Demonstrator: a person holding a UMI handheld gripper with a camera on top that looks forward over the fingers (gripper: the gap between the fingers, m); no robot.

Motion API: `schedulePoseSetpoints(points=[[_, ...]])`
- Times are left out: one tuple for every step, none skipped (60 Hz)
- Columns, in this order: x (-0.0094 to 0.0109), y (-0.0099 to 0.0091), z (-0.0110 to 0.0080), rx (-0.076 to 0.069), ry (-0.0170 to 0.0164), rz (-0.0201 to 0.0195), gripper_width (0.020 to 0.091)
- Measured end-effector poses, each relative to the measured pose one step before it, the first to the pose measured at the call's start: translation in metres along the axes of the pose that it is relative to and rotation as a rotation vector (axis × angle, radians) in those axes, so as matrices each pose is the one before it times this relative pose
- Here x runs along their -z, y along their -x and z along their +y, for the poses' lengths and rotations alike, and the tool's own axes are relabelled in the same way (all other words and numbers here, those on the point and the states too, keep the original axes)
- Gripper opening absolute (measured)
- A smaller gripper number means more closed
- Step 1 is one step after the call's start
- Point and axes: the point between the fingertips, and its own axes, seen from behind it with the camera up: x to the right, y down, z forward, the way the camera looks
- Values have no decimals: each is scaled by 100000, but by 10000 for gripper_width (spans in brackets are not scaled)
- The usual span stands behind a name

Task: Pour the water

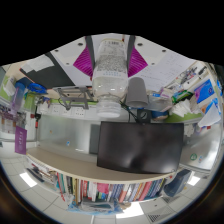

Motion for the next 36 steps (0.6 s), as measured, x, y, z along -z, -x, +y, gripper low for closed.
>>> schedulePoseSetpoints(points=[[-56, -23, 2, -333, -14, 141, 490], [-34, -51, -22, -549, -104, 133, 484], [-20, -58, 6, -545, 0, 217, 468], [-17, -111, 26, -435, 119, 288, 461], [75, -110, -60, -109, 309, 195, 449], [-29, -33, 10, -29, 286, 131, 437], [-18, -3, -22, 17, 356, 87, 429], [-27, -45, -13, 172, 349, 217, 424], [-3, -85, 9, 303, 354, 262, 405], [-39, -125, -25, 153, 242, 537, 401], [-46, -84, 47, 276, 654, 467, 383], [-83, 62, -82, 26, 732, 419, 379], [-43, -6, 42, -81, 797, -30, 379], [-22, 17, -5, -241, 779, -341, 378], [-47, 4, -51, -403, 765, -325, 378], [-69, -32, -75, -386, 797, -270, 378], [-55, -133, -116, -74, 881, -3, 378], [-72, -224, -210, 334, 652, 421, 378], [-90, -312, -263, 889, 564, 633, 378], [-108, -358, -206, 1671, 626, 905, 378], [-128, -313, -308, 1849, 779, 549, 379], [-131, -247, -429, 1772, 312, 306, 378], [-142, -234, -562, 1719, -193, 63, 379], [-230, -184, -559, 1980, -131, -231, 378], [-291, -158, -362, 2698, 653, -325, 378], [-310, -268, -257, 3339, 1211, 2, 379], [-332, -407, -305, 3576, 1049, 447, 379], [-424, -419, -498, 3383, 277, 311, 378], [-337, -286, -432, 3664, 158, 198, 378], [-406, -197, -250, 4115, 760, -209, 378], [-391, -148, -216, 4396, 1014, -471, 378], [-384, -178, -248, 4349, 866, -327, 379], [-381, -223, -282, 4309, 652, -139, 378], [-390, -214, -211, 4598, 729, -262, 378], [-387, -177, -193, 4979, 738, -465, 379], [-365, -72, -206, 5117, 506, -630, 378]])
